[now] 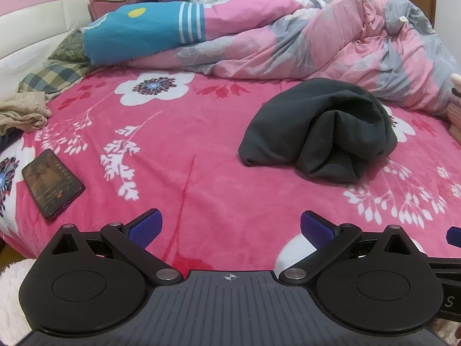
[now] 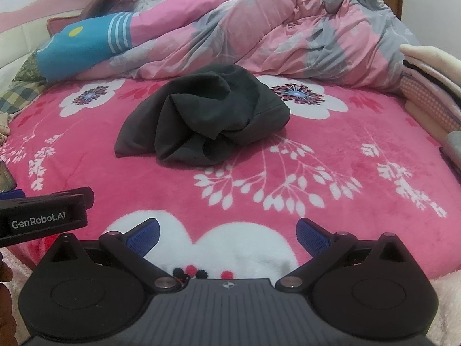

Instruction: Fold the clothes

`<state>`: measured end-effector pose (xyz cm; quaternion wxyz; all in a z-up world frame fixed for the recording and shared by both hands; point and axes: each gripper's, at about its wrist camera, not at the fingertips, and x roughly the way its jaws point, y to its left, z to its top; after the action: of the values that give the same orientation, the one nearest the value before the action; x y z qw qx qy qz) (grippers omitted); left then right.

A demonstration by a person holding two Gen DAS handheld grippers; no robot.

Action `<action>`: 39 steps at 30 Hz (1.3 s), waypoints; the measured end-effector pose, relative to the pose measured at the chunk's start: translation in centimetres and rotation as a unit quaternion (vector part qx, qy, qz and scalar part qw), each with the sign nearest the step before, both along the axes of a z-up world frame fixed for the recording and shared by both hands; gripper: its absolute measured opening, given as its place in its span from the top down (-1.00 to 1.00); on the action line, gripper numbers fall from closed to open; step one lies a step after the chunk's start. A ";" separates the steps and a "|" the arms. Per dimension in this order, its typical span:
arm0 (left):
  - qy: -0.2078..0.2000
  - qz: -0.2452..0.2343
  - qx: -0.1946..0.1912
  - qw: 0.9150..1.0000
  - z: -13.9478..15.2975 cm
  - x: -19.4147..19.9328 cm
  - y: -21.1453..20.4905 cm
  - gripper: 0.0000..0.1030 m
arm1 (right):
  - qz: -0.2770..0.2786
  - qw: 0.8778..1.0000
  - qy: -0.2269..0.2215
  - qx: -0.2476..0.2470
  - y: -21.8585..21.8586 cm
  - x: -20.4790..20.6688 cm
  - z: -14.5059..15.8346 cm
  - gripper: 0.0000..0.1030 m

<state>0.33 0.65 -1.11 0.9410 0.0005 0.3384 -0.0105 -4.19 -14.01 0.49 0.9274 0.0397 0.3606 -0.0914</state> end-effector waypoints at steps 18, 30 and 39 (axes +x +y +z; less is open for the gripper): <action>-0.001 0.008 -0.004 1.000 0.0 0.3 0.6 -1.00 | -0.013 1.000 0.010 -0.004 0.0 0.4 -0.3 -1.00; 0.002 0.011 -0.005 1.000 0.0 0.3 0.6 -1.00 | -0.012 1.000 0.014 -0.003 0.0 0.5 -0.4 -1.00; 0.002 0.013 -0.007 1.000 0.0 0.3 0.9 -1.00 | -0.011 1.000 0.017 -0.004 0.2 0.5 -0.5 -1.00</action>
<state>0.59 1.53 -1.12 0.9403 -0.0107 0.3403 -0.0007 -3.66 -13.82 0.04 0.9202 0.0390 0.3753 -0.1038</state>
